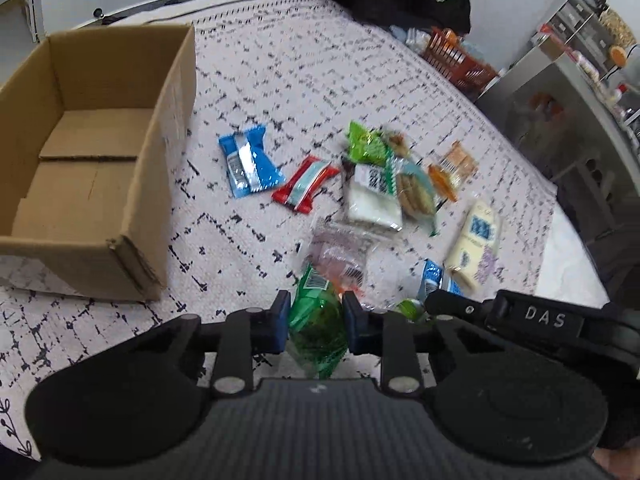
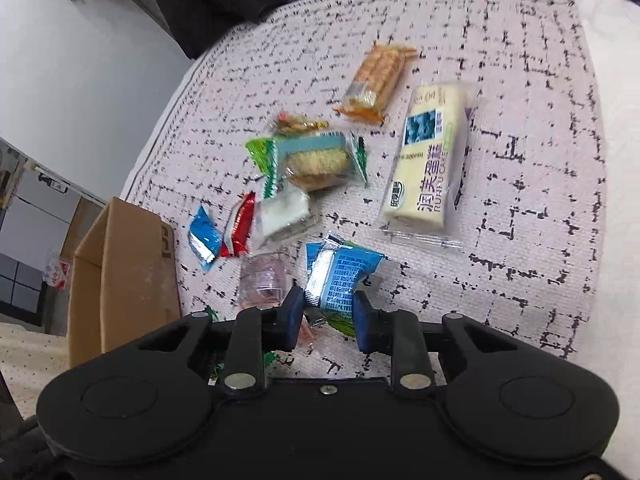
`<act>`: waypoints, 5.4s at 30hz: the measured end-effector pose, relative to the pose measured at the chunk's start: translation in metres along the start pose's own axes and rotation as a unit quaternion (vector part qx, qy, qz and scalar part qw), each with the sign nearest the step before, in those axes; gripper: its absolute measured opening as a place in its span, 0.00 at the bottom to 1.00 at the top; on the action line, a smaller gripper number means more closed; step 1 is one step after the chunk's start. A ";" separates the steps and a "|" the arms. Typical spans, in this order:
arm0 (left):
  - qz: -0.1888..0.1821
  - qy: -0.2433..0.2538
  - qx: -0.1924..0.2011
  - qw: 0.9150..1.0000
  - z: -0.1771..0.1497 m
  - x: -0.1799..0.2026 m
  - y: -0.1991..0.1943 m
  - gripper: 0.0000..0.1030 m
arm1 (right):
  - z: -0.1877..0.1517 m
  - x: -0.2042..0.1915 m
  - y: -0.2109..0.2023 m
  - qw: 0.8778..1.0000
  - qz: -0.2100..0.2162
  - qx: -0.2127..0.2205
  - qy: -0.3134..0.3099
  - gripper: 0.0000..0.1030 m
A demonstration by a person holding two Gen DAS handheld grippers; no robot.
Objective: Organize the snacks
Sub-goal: 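Carry the green packet and blue packet into the cardboard box with both grippers, then open both grippers to drop the packets and withdraw from the box, then grasp the orange-filled bag with the left gripper while the right grasps the cream cake pack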
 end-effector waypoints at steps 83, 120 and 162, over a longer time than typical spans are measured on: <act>0.030 -0.138 0.100 0.985 0.084 -0.206 -0.106 0.65 | -0.058 -0.238 0.038 0.989 0.058 0.005 -0.134 0.39; 0.006 -0.060 0.072 0.996 0.043 -0.055 -0.106 0.85 | -0.009 -0.058 -0.083 0.992 0.006 0.111 -0.055 0.82; 0.075 -0.051 -0.049 0.995 -0.008 0.016 0.052 0.78 | 0.049 0.068 -0.014 0.996 -0.009 0.073 0.050 0.70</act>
Point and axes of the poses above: each gripper's, at about its wrist camera, not at the fingertips, and y roughly the way its jaws point, x to its right, z to its top, the point moved 9 cm from there along y, roughly the way its jaws point, and after that the axes turned 9 degrees about z, right-handed, at the moved point
